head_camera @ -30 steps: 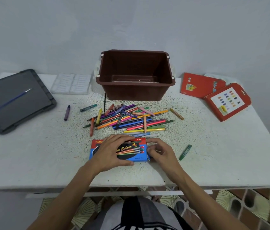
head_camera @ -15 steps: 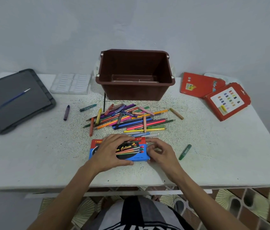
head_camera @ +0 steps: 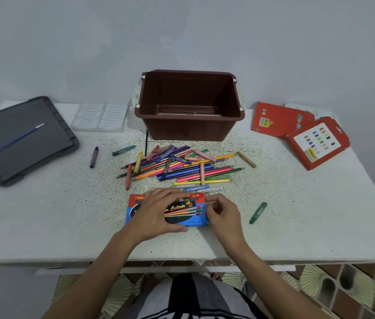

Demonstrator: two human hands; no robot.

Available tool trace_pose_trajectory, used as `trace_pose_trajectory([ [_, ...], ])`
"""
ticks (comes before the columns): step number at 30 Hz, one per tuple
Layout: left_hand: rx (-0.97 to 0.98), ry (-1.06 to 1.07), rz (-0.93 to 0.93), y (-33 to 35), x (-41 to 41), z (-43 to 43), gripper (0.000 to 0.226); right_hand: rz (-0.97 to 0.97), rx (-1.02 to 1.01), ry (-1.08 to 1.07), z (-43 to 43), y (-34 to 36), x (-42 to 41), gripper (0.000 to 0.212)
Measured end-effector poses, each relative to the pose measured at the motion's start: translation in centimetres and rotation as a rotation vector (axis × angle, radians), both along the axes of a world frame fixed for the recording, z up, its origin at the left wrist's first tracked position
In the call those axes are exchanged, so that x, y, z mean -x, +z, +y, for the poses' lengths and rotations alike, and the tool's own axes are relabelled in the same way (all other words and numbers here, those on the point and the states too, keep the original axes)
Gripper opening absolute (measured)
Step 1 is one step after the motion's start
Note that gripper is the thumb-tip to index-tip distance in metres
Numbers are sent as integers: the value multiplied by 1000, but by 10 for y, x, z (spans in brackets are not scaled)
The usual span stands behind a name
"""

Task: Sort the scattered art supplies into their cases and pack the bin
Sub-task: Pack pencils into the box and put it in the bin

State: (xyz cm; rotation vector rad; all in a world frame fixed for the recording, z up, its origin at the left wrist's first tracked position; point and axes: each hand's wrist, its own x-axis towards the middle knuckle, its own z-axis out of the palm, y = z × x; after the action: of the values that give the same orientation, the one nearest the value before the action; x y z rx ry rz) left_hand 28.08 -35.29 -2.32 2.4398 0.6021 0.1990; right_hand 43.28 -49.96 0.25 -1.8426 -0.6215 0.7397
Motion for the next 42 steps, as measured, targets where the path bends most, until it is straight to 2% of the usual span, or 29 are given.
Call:
trace_pose_trajectory([
  [13,-98,-42,10,-7,-1,-6,78,-162,130,38,3,-9,5,8],
  [18,-133,-52,31,-7,-1,-7,78,-183,140,128,3,-7,-3,22],
  [23,-146,-18,-37,-4,-1,-11,66,-142,138,104,6,-8,-6,13],
  [28,-228,216,-212,-3,3,-14,36,-186,186,104,8,-6,-10,14],
  [31,-250,500,-179,6,13,-12,22,-193,197,110,7,-6,-13,13],
  [33,-236,668,-74,9,22,-9,21,-203,202,116,7,-6,-14,10],
  [36,-126,758,51,10,30,-4,29,-194,200,118,9,-8,-13,5],
  [42,74,825,3,15,28,0,28,-269,197,129,10,-7,-9,7],
])
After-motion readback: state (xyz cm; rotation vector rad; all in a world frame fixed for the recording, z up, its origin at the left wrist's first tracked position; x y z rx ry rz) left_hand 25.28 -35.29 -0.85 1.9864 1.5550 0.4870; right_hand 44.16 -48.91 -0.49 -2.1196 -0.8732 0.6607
